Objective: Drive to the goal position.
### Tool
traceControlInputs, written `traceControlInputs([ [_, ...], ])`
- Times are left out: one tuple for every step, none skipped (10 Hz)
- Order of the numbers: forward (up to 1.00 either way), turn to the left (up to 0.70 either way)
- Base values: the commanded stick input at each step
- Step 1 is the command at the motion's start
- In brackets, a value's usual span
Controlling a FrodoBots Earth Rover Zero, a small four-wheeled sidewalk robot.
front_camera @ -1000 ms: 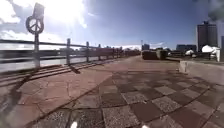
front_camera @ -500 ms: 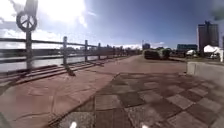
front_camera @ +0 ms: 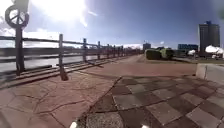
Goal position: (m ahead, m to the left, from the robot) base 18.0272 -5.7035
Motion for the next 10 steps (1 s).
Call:
traceControlInputs([
  [0.85, 0.00],
  [0.85, 0.00],
  [0.85, 0.00],
  [0.85, 0.00],
  [0.85, -0.02],
  [0.85, -0.20],
  [0.85, -0.34],
  [0.85, -0.31],
  [0.85, -0.23],
  [0.85, -0.04],
])
